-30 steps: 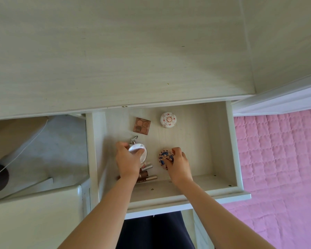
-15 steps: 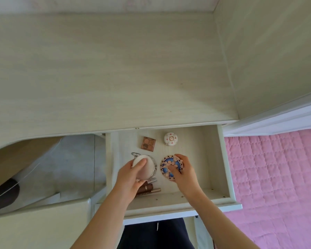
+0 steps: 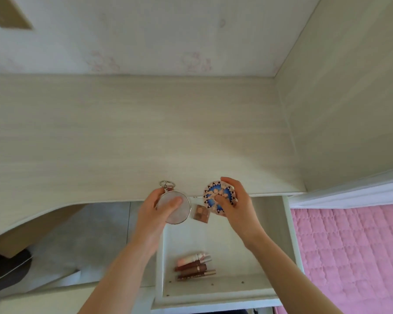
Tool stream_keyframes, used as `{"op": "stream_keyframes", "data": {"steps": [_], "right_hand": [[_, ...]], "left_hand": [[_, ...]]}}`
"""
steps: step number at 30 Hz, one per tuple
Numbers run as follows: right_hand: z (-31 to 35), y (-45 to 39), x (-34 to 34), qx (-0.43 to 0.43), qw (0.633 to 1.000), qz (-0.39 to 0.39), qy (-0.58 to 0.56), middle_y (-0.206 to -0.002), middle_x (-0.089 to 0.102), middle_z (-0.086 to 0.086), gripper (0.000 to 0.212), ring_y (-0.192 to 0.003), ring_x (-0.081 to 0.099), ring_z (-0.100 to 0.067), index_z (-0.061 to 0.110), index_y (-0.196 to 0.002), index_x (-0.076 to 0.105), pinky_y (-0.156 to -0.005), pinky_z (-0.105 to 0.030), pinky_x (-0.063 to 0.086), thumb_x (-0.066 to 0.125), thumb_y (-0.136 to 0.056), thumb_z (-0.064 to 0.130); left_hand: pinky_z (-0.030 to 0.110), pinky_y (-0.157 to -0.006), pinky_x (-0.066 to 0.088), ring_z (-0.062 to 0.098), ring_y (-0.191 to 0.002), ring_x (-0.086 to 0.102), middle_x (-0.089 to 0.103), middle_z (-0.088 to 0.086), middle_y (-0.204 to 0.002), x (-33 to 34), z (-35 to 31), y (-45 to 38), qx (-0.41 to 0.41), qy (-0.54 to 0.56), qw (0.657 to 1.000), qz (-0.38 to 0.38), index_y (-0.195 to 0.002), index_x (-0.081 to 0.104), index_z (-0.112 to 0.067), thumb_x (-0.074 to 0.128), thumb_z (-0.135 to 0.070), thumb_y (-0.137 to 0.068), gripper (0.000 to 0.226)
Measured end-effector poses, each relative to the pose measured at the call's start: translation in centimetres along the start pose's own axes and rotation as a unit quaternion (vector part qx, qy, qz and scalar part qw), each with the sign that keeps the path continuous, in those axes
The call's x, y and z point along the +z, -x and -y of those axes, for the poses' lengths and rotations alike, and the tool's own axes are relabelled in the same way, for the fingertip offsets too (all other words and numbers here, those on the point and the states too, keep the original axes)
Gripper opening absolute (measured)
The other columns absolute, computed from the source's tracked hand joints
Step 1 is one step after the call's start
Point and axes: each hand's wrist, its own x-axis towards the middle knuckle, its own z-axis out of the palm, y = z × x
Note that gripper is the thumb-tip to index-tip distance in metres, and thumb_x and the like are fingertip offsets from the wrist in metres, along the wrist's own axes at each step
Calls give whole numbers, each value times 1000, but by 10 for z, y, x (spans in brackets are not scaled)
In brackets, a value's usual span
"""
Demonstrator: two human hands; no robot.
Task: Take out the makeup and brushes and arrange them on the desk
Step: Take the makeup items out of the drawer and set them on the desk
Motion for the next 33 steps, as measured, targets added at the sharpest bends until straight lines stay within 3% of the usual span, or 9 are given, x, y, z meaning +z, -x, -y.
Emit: {"op": "stream_keyframes", "data": {"steps": [5, 9, 16, 22, 26, 29, 33], "right_hand": [[29, -39, 10, -7, 1000, 0, 1, -109, 65, 3, 40, -97, 67, -13, 29, -120, 54, -81, -34, 58, 60, -89, 4], [45, -77, 17, -5, 1000, 19, 9, -113, 64, -2, 41, -100, 65, -17, 26, -123, 53, -81, -37, 58, 60, -89, 5], [64, -151, 38, 7, 997, 49, 57, -118, 60, -4, 42, -102, 62, -18, 27, -127, 50, -60, -16, 53, 58, -91, 8], [67, -205, 63, -8, 992, 58, 110, -116, 58, 0, 40, -100, 58, -16, 29, -124, 51, -67, -18, 50, 58, -89, 9], [72, -231, 73, -22, 990, 56, 126, -116, 57, 0, 41, -104, 57, -17, 28, -124, 50, -84, -31, 53, 57, -89, 8], [74, -244, 77, -37, 988, 49, 142, -119, 58, -2, 43, -105, 57, -18, 25, -126, 49, -89, -33, 51, 56, -88, 6], [71, -250, 80, -37, 984, 45, 171, -118, 57, -3, 45, -104, 55, -19, 21, -131, 45, -88, -34, 51, 58, -89, 10]], "left_hand": [[38, -82, 52, 16, -92, 64, 70, -9, -91, -2, -33, -35, 36, -20, 999, -23, -97, 69, -32, 80, -35, -60, 38], [24, -71, 48, 10, -84, 63, 70, -6, -91, 3, -56, -71, 65, -54, 995, -47, -94, 68, -30, 77, -35, -60, 35], [20, -64, 44, 8, -78, 59, 64, -3, -92, 13, -87, -144, 86, -119, 987, -71, -100, 64, -23, 81, -19, -70, 34], [17, -59, 39, 3, -75, 55, 59, -9, -88, 12, -98, -199, 74, -130, 983, -109, -103, 61, -21, 79, -16, -74, 34], [18, -57, 40, 4, -71, 56, 60, -8, -85, 10, -107, -225, 81, -158, 978, -107, -99, 61, -21, 79, -18, -74, 31], [15, -56, 40, 0, -70, 54, 57, -14, -83, 14, -115, -239, 94, -182, 974, -99, -96, 59, -25, 78, -19, -74, 29], [21, -59, 43, 13, -84, 58, 60, -10, -93, 14, -114, -248, 81, -207, 972, -79, -102, 60, -28, 77, -22, -75, 32]]}}
